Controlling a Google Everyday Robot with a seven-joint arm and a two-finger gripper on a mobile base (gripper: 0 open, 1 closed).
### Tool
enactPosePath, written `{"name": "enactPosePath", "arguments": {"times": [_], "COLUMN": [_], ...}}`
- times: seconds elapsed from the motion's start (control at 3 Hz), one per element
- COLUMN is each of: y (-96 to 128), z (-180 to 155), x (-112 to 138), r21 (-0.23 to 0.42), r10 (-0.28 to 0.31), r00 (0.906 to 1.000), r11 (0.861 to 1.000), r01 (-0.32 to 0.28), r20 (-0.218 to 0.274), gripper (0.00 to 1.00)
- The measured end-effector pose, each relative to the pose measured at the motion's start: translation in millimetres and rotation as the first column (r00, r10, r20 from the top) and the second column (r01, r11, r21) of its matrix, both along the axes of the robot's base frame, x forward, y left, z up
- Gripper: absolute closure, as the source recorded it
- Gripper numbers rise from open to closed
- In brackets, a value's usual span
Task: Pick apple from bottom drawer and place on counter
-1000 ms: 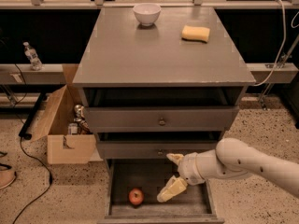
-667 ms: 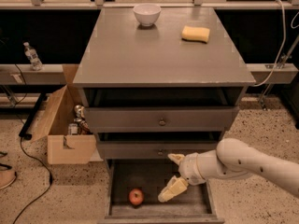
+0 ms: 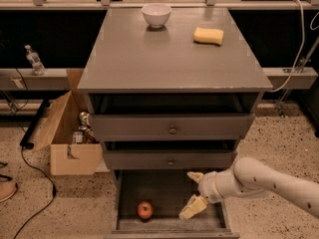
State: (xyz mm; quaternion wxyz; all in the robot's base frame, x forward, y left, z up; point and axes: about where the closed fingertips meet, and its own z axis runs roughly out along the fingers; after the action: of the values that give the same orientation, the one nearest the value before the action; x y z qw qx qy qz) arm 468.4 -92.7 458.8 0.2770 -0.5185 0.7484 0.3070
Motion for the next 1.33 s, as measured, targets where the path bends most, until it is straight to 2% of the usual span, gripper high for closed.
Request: {"name": "enactPosePath", "arguments": {"times": [0.33, 0.67, 1.0, 1.33], "y": [-10.5, -14.9, -17.1, -17.1], "z": [-46.9, -115.6, -152.4, -152.5], "x": [5.7, 10.2, 30.1, 30.2], "r21": [-0.055, -0.15, -0.168, -0.168], "r10": [-0.004, -0.068, -0.153, -0.153], "r00": [1.0, 0.9975, 0.9856, 0.9856], "r11": [0.998, 0.986, 0.972, 0.972], "r01": [0.004, 0.07, 0.163, 0.163], "r20": [0.0, 0.017, 0.073, 0.073], "gripper": [0.0, 0.0, 0.0, 0.0]}}
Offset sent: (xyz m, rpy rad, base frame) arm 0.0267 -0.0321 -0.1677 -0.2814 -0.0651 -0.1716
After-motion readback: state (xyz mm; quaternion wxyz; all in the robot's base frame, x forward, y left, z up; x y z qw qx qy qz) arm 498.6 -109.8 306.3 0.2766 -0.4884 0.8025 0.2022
